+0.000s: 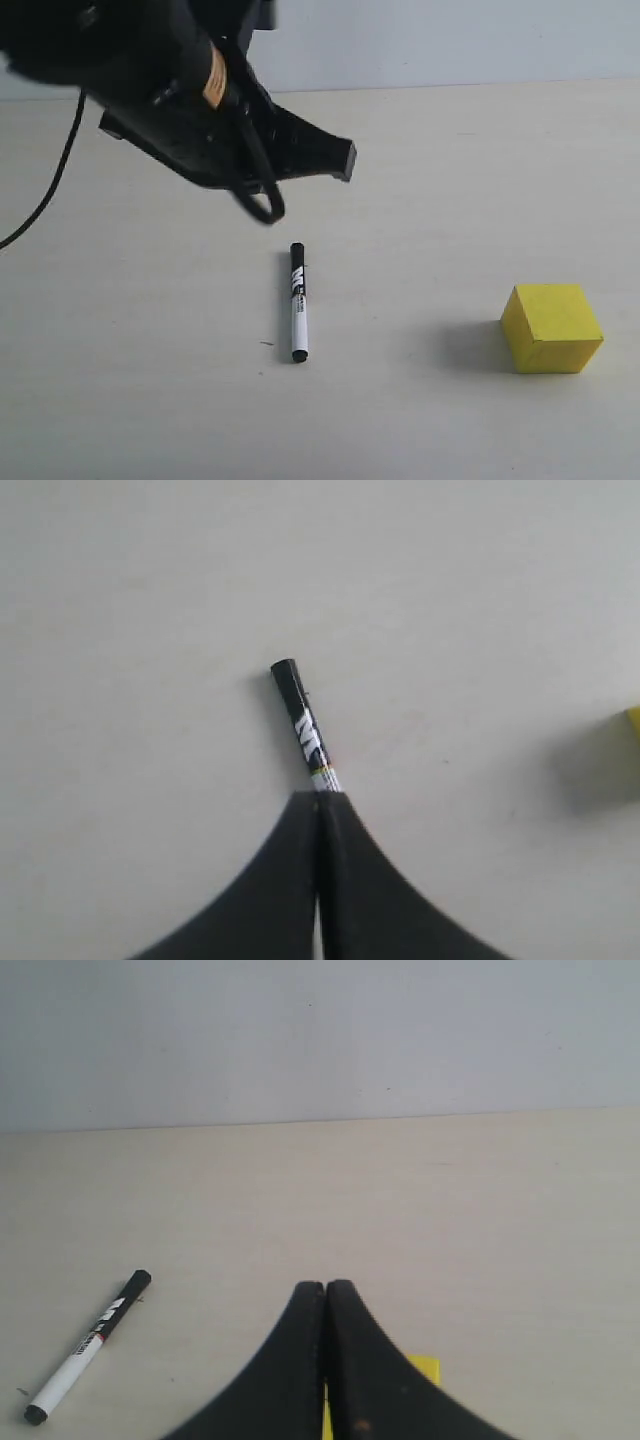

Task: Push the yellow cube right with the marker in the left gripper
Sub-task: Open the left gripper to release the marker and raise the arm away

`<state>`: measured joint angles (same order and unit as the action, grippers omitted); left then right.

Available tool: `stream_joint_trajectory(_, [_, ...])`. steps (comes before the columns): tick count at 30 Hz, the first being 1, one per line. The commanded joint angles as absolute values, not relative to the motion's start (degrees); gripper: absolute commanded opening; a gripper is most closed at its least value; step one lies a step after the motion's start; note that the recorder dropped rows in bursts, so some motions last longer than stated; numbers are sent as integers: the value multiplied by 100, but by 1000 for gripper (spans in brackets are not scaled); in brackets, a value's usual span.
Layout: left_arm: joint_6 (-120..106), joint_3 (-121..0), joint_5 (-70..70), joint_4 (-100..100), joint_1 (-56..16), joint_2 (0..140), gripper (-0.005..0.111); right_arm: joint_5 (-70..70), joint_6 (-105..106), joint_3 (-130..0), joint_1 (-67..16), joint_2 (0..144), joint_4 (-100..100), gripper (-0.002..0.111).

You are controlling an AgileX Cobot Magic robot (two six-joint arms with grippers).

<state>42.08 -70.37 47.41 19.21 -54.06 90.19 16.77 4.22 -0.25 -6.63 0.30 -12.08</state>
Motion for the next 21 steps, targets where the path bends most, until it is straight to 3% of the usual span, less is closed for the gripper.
stream_joint_trajectory(1, [5985,-5197,3001,3810,-6363,7682,0,1638,443,0,-670,0,-1200,0])
stream_joint_trajectory(3, [7929,-4143,2117,5579,-6827,6816,0,1638,443,0,-670,0,-1200,0])
stream_joint_trajectory(6, [9919,-3195,2019,7248,-7002,5624,0,1638,443,0,-670,0,-1200,0])
stream_joint_trajectory(12, [9881,-2640,1664,7246,-7002,4568,0,1638,443,0,-670,0,-1200,0])
stream_joint_trajectory(21, [9911,-2627,1613,7570,-7002,4306,0,1638,443,0,-670,0,-1200,0])
